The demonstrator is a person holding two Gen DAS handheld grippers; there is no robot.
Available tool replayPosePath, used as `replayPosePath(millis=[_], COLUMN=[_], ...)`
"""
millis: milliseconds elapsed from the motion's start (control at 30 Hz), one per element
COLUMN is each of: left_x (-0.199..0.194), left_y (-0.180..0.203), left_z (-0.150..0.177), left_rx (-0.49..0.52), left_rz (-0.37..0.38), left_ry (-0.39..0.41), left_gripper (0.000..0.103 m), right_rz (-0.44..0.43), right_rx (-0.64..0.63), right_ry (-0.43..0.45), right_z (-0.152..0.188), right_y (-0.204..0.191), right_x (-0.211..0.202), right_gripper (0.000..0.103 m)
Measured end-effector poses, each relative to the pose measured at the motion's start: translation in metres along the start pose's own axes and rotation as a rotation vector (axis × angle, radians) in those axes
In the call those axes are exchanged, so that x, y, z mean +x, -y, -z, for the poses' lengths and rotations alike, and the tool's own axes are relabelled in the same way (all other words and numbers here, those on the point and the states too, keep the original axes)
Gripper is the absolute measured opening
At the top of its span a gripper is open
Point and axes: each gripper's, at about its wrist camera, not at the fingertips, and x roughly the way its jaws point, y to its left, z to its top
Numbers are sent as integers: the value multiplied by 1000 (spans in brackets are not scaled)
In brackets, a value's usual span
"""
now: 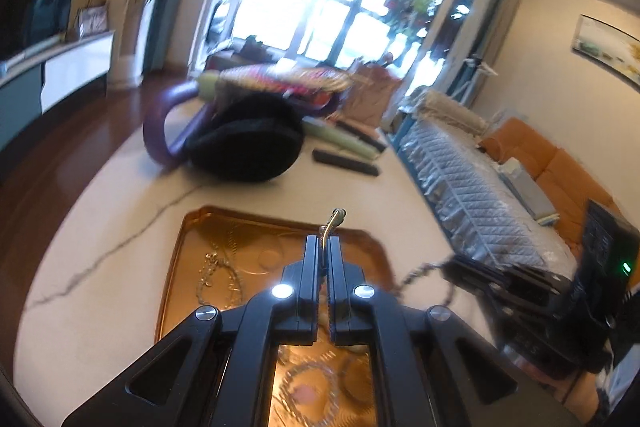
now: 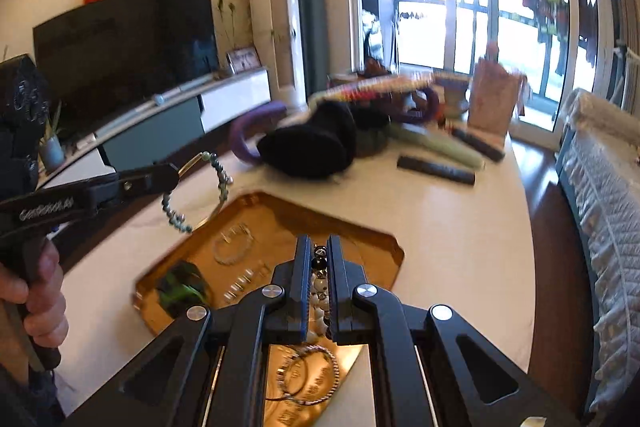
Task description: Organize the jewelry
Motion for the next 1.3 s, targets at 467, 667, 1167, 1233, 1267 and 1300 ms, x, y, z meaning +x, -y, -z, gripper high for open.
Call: replayPosePath(millis=[467,667,1167,1233,1267,1300], left_x=[83,56,-143,-166,-179,-189], left_y=[-15,3,101,120,129,136], left_z=[24,26,49,49,51,52], left_rx=[45,56,243,268,266,256], left_rz=[-274,-318,-283,-326,-372,-401], left_ry=[-179,-158,75,96,102,106], left_gripper=[3,81,87,88,91,94], right_rz=[20,75,108,112,112,109], right_rx=[2,70,86,106,114,116], right_ry=[-90,-96,-71,-11,6,11], right_z=[26,26,32,26,24,22], right_y=[7,13,-59,-71,-76,-81], right_x=[36,33,-62,-96,-112,-121], right_gripper=[7,56,65,73,76,77])
